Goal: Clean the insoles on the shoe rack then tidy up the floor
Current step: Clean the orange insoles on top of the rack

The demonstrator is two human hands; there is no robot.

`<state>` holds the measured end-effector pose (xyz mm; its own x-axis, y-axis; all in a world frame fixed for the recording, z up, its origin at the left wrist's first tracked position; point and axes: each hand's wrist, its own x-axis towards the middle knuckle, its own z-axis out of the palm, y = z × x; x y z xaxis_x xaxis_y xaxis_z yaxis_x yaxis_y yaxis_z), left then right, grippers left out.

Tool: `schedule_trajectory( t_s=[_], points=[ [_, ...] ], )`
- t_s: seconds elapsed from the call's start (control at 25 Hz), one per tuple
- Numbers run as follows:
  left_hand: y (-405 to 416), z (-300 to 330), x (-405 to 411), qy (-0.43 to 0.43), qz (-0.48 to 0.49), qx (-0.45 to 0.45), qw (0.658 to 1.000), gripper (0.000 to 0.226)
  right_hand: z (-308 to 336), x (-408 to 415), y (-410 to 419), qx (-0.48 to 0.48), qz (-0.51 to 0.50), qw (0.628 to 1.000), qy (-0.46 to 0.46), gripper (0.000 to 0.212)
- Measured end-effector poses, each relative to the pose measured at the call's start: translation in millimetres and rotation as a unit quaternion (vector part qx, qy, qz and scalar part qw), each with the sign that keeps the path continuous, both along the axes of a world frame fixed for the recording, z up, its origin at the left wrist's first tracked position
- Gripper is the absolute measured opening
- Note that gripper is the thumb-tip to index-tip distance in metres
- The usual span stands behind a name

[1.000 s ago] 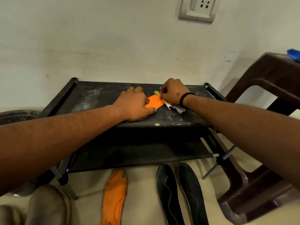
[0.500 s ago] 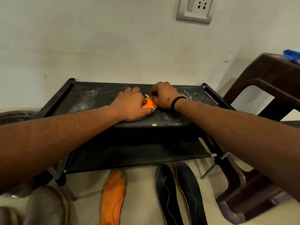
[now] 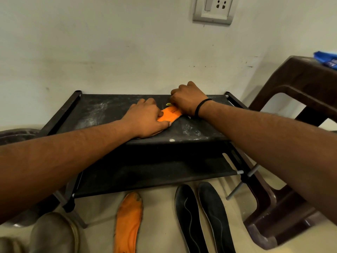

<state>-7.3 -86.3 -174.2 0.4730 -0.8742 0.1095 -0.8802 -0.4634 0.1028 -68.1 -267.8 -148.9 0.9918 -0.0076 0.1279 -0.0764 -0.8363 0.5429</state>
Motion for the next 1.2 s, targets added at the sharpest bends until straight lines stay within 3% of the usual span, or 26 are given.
schedule_trajectory(
  t_s=[0.36, 0.56, 1.2],
  points=[
    [0, 0, -1, -0.007, -0.004, 0.005, 1.0, 0.059, 0, -1, -23, 0.034, -0.058, 0.998, -0.011, 0.026],
    [-1, -1, -1, -0.004, -0.004, 0.007, 1.0, 0.059, -2, -7, -24, 0.029, -0.077, 0.997, -0.006, 0.018],
    [1, 0, -1, 0.01, -0.002, -0.002, 1.0, 0.06, -9, -34, -37, 0.084, -0.079, 0.993, 0.016, 0.016]
  ],
)
